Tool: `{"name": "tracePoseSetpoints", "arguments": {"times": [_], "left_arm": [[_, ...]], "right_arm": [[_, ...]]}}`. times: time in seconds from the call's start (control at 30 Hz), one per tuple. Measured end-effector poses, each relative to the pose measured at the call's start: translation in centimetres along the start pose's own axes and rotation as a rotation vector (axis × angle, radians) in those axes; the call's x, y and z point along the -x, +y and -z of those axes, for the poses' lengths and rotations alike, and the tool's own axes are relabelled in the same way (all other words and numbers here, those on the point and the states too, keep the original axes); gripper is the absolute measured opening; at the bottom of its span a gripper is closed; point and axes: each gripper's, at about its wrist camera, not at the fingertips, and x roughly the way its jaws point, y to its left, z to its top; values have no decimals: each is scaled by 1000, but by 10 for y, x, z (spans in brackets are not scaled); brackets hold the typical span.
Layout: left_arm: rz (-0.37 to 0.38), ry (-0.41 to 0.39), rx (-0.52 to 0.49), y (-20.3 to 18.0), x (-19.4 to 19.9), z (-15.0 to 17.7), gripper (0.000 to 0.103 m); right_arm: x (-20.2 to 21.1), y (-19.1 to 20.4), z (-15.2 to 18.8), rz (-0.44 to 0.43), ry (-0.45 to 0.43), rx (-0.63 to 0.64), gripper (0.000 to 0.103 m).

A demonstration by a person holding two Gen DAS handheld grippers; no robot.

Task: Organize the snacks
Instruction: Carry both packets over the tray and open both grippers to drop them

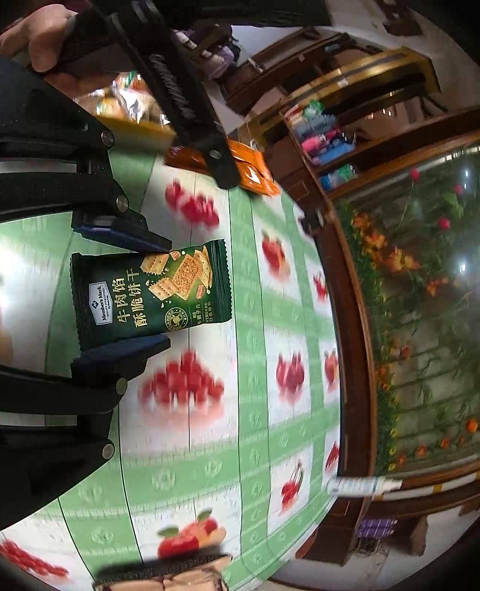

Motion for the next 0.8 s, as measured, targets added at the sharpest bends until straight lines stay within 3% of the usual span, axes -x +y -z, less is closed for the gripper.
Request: {"name": "tracePoseSetpoints", "arguments": {"times": [0.13, 0.33, 0.43, 0.53, 0.63, 0.8], "left_arm": [[-54, -6, 66, 43, 9, -10, 52], [-249, -33, 179, 120, 23, -14, 53], [-362, -7, 196, 150, 19, -11, 53], [-396, 38, 230, 175, 12, -6, 53], [-477, 88, 222, 190, 3, 0, 53], [-495, 170, 205, 198, -17, 10, 53]], "right_arm": [[-4, 42, 3, -54, -2, 48, 49], [-13, 109, 10, -138, -7, 138, 49], [-22, 143, 18, -176, 7, 184, 49], [-32, 173, 28, -201, 15, 243, 49], [-39, 187, 37, -234, 35, 272, 49], [-52, 195, 53, -234, 73, 324, 50]]}}
